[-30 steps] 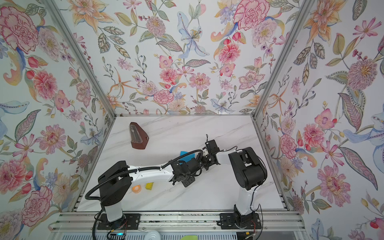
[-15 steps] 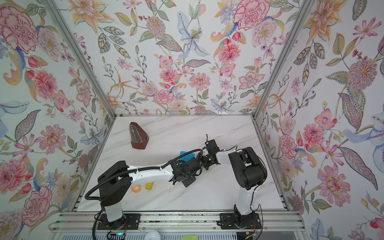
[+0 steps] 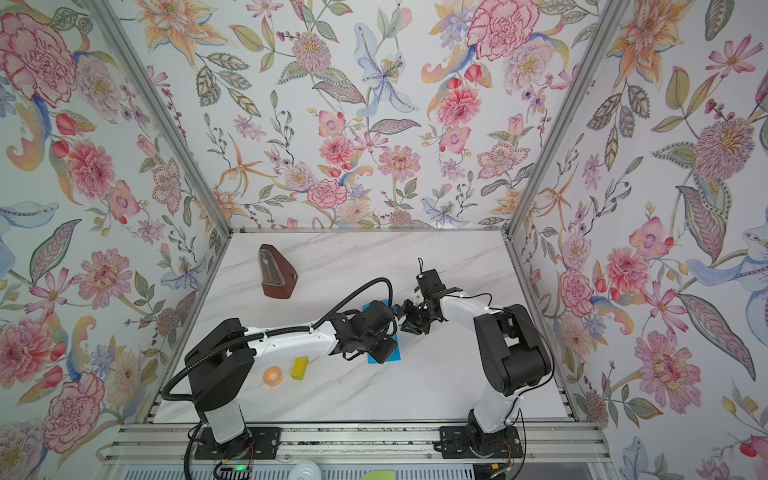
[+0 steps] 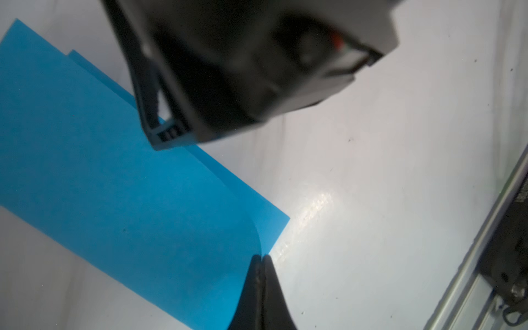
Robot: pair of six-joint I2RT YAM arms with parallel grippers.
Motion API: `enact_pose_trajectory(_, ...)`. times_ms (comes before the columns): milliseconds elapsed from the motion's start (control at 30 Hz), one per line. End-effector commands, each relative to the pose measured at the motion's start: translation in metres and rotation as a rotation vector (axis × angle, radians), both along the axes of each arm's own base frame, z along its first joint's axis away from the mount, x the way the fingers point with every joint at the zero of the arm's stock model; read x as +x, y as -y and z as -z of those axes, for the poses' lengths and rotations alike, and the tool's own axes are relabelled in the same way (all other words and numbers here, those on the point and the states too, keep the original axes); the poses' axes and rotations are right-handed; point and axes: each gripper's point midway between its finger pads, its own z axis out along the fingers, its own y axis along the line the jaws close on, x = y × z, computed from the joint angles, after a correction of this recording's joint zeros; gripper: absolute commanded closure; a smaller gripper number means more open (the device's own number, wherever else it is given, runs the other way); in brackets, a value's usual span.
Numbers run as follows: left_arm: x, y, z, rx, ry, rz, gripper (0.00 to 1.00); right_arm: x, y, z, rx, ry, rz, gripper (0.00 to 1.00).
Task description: Fold a paper plane with a square sheet of paper (fold left side to right side)
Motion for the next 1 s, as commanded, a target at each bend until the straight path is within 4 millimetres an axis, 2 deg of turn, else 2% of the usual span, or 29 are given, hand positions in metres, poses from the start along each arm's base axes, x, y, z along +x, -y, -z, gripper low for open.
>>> enact_pose_trajectory(0,0.007,0.002,0.000,-0.093,-0.092,-0.093,1.00,-0.014,0.019,-0.014,-0.055,0.018,-0.012,0.58)
enact_pose_trajectory(100,0.013,0.008,-0.001,-0.133,-0.110,-0.127,1.00,-0.018,0.030,-0.019,-0.084,0.033,0.011,0.59)
enact_pose_trajectory(233,0.019,0.014,-0.002,-0.176,-0.132,-0.155,1.00,-0.031,0.034,-0.014,-0.090,0.020,0.020,0.74)
enact_pose_trajectory(333,0.020,0.018,-0.001,-0.206,-0.151,-0.168,1.00,-0.039,0.022,-0.008,-0.036,0.018,0.011,0.84)
enact_pose_trajectory(467,0.019,0.019,0.005,-0.213,-0.172,-0.173,1.00,-0.045,-0.001,0.002,0.060,0.009,0.005,0.93)
enact_pose_trajectory(567,0.018,0.017,0.007,-0.211,-0.178,-0.177,1.00,-0.045,-0.004,0.015,0.037,-0.001,0.007,0.95)
enact_pose_trajectory(767,0.019,0.012,0.010,-0.229,-0.196,-0.186,1.00,-0.049,0.004,0.040,-0.058,-0.026,0.001,0.98)
enact_pose_trajectory(967,0.023,0.002,0.011,-0.241,-0.203,-0.195,1.00,-0.057,0.011,0.054,-0.096,-0.057,-0.007,0.99)
